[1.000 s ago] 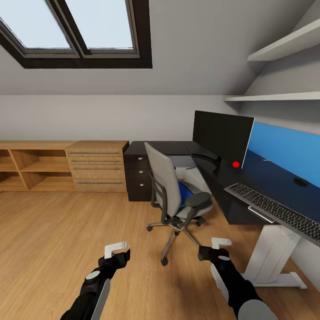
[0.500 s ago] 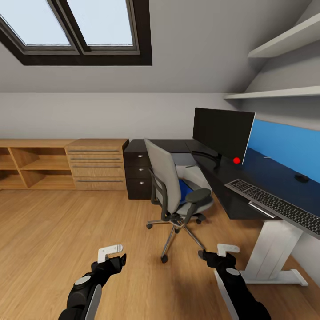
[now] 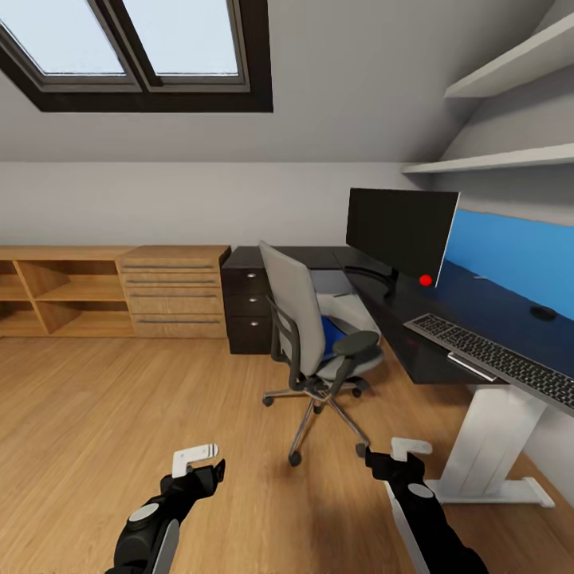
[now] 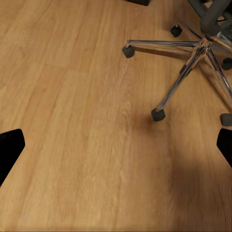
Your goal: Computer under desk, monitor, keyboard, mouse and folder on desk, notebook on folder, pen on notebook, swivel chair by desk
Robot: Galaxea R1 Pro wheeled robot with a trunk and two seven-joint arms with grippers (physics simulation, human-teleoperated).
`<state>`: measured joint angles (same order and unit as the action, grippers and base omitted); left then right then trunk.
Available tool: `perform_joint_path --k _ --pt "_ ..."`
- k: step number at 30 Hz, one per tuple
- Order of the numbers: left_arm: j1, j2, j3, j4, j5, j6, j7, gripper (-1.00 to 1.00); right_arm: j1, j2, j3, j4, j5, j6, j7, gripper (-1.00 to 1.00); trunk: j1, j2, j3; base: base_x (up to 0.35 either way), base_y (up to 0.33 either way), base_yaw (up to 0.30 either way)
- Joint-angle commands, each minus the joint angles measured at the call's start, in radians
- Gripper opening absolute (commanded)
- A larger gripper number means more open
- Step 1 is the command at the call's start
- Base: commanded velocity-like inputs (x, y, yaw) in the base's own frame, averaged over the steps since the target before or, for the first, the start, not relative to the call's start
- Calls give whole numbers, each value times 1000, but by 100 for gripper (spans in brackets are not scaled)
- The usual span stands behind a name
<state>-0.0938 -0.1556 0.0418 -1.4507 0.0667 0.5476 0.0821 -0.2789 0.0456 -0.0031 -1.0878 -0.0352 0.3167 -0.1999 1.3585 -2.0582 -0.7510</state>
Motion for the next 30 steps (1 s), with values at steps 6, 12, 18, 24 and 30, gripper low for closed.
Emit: perform_joint_path --k 6,12,18,24,30 --pt "0 0 -4 15 7 6 5 100 0 0 -1 -1 -6 -34 -3 100 23 -43 -20 0 0 0" --pt "0 2 -11 82 7 3 7 100 0 3 0 -6 -9 -64 -7 100 46 -85 -39 0 0 0" --pt "0 4 -7 133 6 -1 10 100 0 2 5 21 5 -81 -3 100 69 -127 -58 0 0 0" --pt "0 4 -7 137 3 -1 8 100 0 -1 3 56 9 -115 -3 100 92 -169 -76 0 0 0" --pt "0 2 -12 202 2 -5 10 100 0 5 5 77 7 -131 -7 100 115 -211 -95 0 0 0"
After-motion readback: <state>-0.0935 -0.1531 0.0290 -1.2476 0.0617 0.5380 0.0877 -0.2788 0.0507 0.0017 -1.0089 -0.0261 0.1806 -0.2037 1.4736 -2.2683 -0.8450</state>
